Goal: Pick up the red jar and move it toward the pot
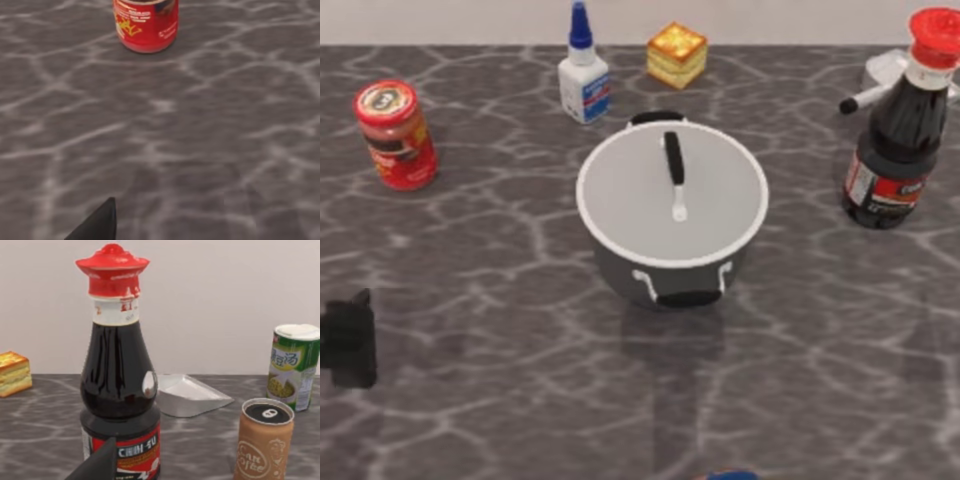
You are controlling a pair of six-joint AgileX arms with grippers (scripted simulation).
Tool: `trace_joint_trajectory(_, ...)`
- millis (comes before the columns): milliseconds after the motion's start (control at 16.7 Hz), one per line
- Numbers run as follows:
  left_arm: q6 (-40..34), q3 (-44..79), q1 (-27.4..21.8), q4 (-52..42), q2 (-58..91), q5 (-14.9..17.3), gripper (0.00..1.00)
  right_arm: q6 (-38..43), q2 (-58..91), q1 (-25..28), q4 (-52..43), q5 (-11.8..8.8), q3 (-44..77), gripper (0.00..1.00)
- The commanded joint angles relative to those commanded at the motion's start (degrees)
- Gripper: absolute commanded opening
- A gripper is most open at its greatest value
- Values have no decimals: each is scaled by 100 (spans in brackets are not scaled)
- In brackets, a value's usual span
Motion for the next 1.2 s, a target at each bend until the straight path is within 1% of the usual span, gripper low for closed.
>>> trace_joint_trajectory(240,375,1923,-75,-1096,1882,226,100,0,0,0,0,0,0,100)
trace_joint_trajectory(600,1031,5542,-101,-2390,4771,417,100,0,0,0,0,0,0,100)
trace_joint_trajectory(900,1513,8443,-34,-3276,7070,393,100,0,0,0,0,0,0,100)
trace_joint_trajectory(1080,1734,9813,37,-3832,8344,312,100,0,0,0,0,0,0,100)
trace_joint_trajectory(1200,1849,10519,89,-4212,9130,244,100,0,0,0,0,0,0,100)
